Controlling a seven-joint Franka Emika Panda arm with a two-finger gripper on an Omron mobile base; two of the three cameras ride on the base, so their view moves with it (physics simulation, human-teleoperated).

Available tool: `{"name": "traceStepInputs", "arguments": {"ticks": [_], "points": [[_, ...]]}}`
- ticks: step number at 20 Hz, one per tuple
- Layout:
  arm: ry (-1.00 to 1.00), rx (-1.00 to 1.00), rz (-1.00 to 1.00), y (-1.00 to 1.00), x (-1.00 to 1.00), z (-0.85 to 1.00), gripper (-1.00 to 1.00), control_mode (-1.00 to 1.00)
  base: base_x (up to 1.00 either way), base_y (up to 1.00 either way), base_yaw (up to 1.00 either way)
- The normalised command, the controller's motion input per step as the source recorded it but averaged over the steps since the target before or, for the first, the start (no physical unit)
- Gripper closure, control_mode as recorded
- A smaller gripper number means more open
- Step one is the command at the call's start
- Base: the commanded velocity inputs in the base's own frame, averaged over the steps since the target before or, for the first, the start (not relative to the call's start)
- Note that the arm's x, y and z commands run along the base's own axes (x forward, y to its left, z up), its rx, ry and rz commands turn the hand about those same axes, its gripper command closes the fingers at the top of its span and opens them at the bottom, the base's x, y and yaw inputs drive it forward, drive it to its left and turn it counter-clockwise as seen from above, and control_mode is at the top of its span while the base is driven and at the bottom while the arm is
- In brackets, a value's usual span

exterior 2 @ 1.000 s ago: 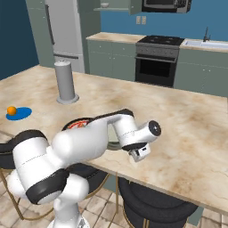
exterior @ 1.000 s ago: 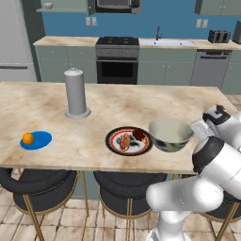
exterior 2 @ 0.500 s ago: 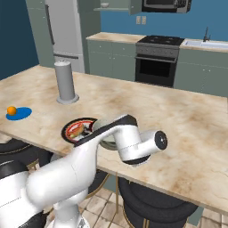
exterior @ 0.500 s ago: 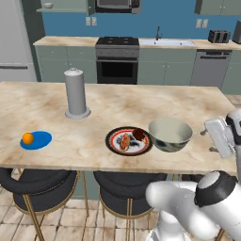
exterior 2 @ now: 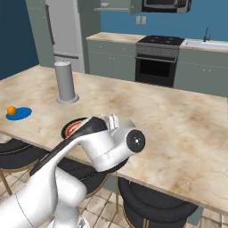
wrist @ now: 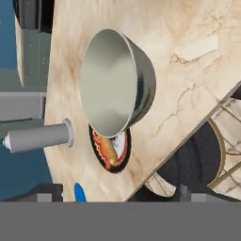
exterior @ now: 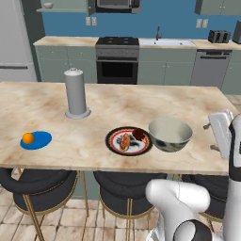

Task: Take the smaller bowl and place it next to the appetizer plate on the dining counter , and place the larger bowl next to the plate with cooked food.

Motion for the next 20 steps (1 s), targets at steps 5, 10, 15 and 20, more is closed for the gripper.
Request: {"name": "traceStepInputs", "arguments": {"ticks": [5,10,15,20], "points": [[-0.21,0.09,-0.57,0.69,-0.08,0.21,-1.00,-1.00,0.00,0.00,0.00],[-0.02,0.00,-0.42,0.56,0.00,0.35,-1.00,-1.00,0.00,0.00,0.00],[0.00,0.00,-0.21,0.28,-0.02,0.74,-1.00,-1.00,0.00,0.00,0.00],[0.00,0.00,-0.06,0.16,-0.20,0.49,-1.00,-1.00,0.00,0.00,0.00]]}}
